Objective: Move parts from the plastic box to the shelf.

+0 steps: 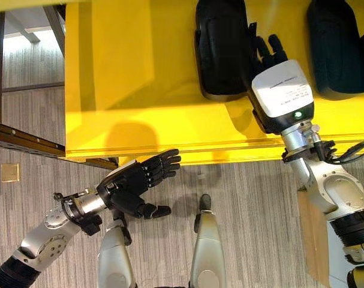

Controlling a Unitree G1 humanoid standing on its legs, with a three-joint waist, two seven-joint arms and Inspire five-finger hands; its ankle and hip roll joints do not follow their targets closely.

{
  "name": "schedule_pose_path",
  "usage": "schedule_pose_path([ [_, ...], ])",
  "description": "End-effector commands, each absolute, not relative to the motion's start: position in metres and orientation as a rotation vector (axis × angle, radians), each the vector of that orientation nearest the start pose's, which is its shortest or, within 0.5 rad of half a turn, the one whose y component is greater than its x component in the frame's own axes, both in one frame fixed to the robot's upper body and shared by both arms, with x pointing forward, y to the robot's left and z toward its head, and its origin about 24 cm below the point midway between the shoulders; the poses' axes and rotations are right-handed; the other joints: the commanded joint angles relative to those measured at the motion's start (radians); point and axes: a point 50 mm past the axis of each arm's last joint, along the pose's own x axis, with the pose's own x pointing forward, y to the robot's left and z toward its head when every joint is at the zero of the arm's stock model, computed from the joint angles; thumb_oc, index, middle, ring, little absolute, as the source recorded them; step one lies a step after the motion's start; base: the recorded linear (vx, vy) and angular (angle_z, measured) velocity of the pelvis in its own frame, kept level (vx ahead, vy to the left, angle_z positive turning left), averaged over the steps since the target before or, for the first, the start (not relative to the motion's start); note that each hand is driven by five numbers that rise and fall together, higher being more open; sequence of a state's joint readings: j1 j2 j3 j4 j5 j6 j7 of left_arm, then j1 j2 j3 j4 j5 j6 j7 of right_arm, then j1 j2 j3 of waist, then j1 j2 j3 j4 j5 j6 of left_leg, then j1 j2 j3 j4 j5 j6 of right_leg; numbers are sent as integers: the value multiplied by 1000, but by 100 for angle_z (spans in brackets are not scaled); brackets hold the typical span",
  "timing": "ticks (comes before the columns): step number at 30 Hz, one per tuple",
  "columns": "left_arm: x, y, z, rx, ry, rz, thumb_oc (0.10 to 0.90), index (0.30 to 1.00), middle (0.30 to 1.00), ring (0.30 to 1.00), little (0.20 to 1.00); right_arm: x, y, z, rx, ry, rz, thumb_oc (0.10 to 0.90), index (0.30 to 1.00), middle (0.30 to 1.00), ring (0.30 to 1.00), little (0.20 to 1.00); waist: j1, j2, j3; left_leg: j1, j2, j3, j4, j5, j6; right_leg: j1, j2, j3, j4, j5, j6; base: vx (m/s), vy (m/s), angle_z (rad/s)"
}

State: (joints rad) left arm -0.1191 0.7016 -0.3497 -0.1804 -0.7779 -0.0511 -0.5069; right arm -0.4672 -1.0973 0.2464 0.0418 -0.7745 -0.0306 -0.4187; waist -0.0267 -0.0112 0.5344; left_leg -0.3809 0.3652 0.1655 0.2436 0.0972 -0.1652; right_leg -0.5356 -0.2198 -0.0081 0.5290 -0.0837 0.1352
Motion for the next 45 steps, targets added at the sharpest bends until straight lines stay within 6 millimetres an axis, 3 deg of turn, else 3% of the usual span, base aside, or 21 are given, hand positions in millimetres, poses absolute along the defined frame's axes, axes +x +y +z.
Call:
schedule_pose_path([
  [1,227,131,137,-117,-300,-1056,900,1000,1000,1000,1000,280,-240,301,-1678,-1038,-580,900,1000,1000,1000,1000,-8,-10,-14,14,30,-31,46,-81,37,53,-23,-75,30,-59,-40,0,0,0],
  [10,225,129,137,-129,-308,-1064,900,1000,1000,1000,1000,275,-244,306,-1634,-1086,-647,900,1000,1000,1000,1000,-14,-2,-14,30,31,-25,40,-81,38,62,-26,-74,35,-65,-43,0,4,0],
  [15,224,132,135,-156,-329,-1011,900,1000,1000,1000,1000,261,-247,307,-1410,-1159,-702,900,1000,1000,1000,1000,-28,8,-19,62,35,-13,17,-76,34,82,-24,-75,25,-66,-46,7,85,-1],
  [24,222,142,122,-226,-348,-850,900,1000,1000,1000,1000,232,-269,263,-1114,-1082,-765,900,1000,1000,1000,1000,-74,8,-87,168,39,34,-74,-58,31,163,-33,-79,-85,-30,-45,18,166,-6],
  [27,224,148,122,-250,-383,-774,900,1000,1000,1000,1000,225,-266,258,-1129,-1144,-744,900,1000,1000,1000,1000,-80,11,-118,192,35,45,-98,-51,32,197,-42,-78,-143,0,-35,-26,233,-17],
  [31,224,155,122,-273,-402,-704,900,1000,1000,1000,1000,223,-274,258,-1130,-1076,-752,900,1000,1000,1000,1000,-74,4,-146,211,21,49,-100,-60,31,247,-53,-88,-187,10,-24,-22,128,-1],
  [35,226,160,115,-312,-389,-663,900,1000,1000,1000,1000,237,-296,238,-1073,-793,-729,900,1000,1000,1000,1000,-59,-13,-167,225,10,57,-92,-70,29,306,-64,-114,-243,24,-15,-32,123,7],
  [40,225,151,115,-273,-395,-751,900,1000,1000,1000,1000,245,-318,200,-988,-492,-688,900,1000,1000,1000,1000,-74,-43,-170,240,-14,88,-62,-101,44,358,-82,-109,-338,87,17,-33,161,14],
  [43,232,148,116,-173,-359,-798,900,1000,1000,1000,1000,244,-322,182,-936,-375,-662,900,1000,1000,1000,1000,-101,-81,-161,231,-42,139,2,-160,72,388,-105,-86,-454,191,50,-54,68,-17],
  [44,234,150,117,-151,-347,-791,900,1000,1000,1000,1000,245,-324,167,-852,-291,-649,900,1000,1000,1000,1000,-97,-96,-153,231,-45,189,40,-210,72,419,-136,-145,-566,290,75,-206,92,-65],
  [45,234,155,118,-146,-344,-739,900,1000,1000,1000,1000,252,-318,155,-814,-243,-580,900,1000,1000,1000,1000,-73,-110,-142,257,-15,272,45,-208,68,417,-168,-262,-551,347,86,-262,129,-128],
])
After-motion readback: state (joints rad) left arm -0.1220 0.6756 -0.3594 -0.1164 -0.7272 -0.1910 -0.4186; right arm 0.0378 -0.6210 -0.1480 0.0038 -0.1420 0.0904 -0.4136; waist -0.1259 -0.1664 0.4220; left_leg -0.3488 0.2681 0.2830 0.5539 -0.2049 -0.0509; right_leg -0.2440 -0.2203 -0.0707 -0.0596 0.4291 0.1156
